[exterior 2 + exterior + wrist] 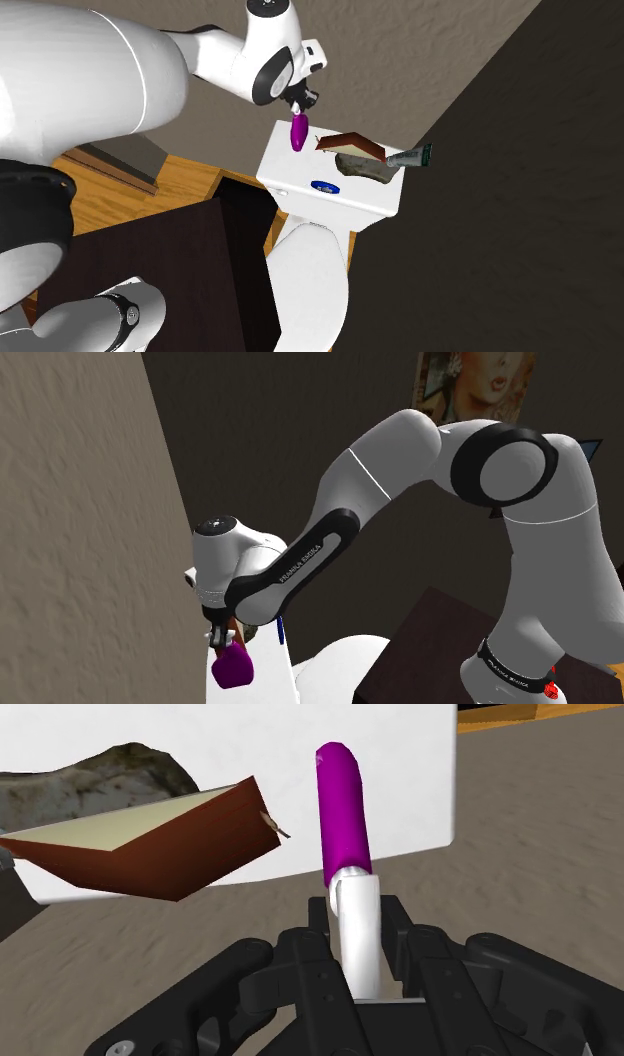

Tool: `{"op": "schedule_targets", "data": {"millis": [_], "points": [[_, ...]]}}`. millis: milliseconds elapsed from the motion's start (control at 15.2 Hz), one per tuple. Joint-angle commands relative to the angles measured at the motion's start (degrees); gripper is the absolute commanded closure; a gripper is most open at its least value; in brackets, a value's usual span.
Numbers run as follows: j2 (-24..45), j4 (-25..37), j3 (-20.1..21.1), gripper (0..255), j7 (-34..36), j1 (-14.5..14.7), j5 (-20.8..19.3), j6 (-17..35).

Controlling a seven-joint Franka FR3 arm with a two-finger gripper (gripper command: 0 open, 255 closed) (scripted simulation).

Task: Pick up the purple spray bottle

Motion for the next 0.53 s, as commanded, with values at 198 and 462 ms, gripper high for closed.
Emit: {"op": "schedule_targets", "data": {"millis": [198, 462], "points": [[-2.6, 0.3, 0.7, 255, -0.6, -0.5, 0.9, -2.9], [-4.5, 0.9, 1.1, 255, -1.0, -0.8, 1.6, -5.2]]}}
